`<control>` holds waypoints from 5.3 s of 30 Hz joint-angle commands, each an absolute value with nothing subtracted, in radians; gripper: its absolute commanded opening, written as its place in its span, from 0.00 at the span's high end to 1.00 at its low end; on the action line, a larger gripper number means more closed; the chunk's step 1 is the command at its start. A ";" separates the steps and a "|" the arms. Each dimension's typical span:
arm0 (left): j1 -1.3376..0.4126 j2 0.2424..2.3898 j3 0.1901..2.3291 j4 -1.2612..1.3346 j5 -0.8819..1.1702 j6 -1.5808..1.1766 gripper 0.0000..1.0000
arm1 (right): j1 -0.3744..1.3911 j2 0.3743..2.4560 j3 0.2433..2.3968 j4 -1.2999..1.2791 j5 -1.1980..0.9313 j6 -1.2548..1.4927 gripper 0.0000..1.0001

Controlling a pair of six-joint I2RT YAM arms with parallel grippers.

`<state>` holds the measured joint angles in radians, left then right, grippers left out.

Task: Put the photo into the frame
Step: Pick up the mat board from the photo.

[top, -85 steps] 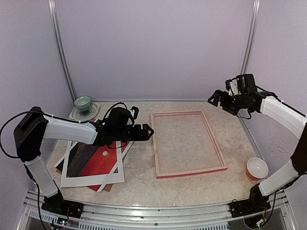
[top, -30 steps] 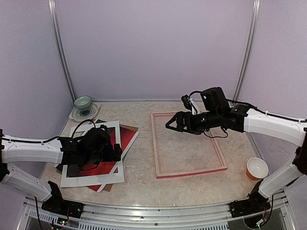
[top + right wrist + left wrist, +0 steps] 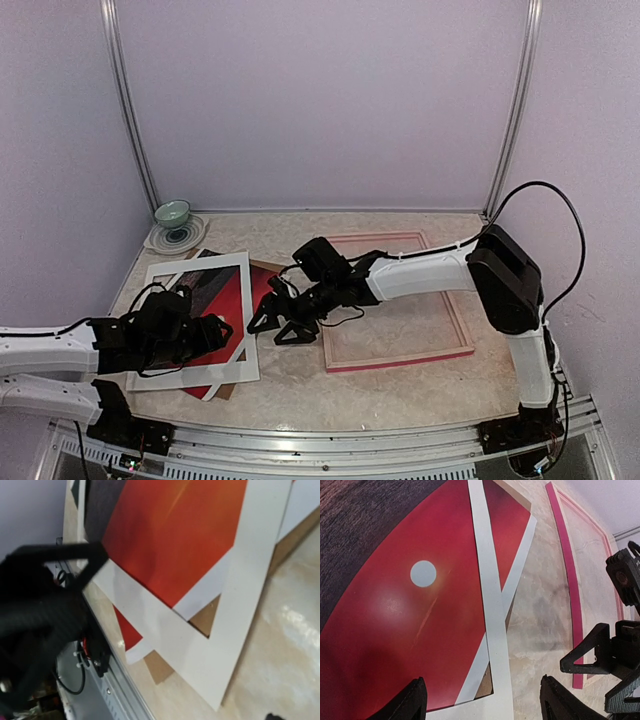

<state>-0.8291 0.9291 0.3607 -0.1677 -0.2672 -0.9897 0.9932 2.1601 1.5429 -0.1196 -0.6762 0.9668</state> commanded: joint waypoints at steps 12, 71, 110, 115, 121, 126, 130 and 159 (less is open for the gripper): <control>-0.885 0.947 0.392 -0.272 -0.145 -1.119 0.22 | 0.993 2.356 1.694 -0.080 -0.779 1.060 0.11; -0.989 1.055 0.287 -0.159 -0.163 -1.215 0.23 | 0.960 2.344 1.535 0.514 -0.915 1.442 0.17; -1.005 1.043 0.291 -0.165 -0.182 -1.217 0.23 | 0.956 2.441 1.672 0.173 -0.910 1.194 0.62; -1.008 1.042 0.287 -0.164 -0.183 -1.221 0.23 | 0.956 2.445 1.667 0.200 -0.917 1.207 0.62; -1.012 1.036 0.282 -0.160 -0.184 -1.225 0.23 | 0.956 2.452 1.668 0.204 -0.923 1.206 0.69; -1.014 1.030 0.283 -0.160 -0.186 -1.227 0.22 | 0.957 2.457 1.665 0.221 -0.929 1.208 0.77; -1.015 1.023 0.283 -0.160 -0.189 -1.228 0.22 | 0.960 2.463 1.669 0.231 -0.932 1.212 0.82; -1.015 0.867 0.538 -0.487 -0.426 -1.098 0.01 | 0.885 2.228 1.532 0.055 -0.831 0.990 1.00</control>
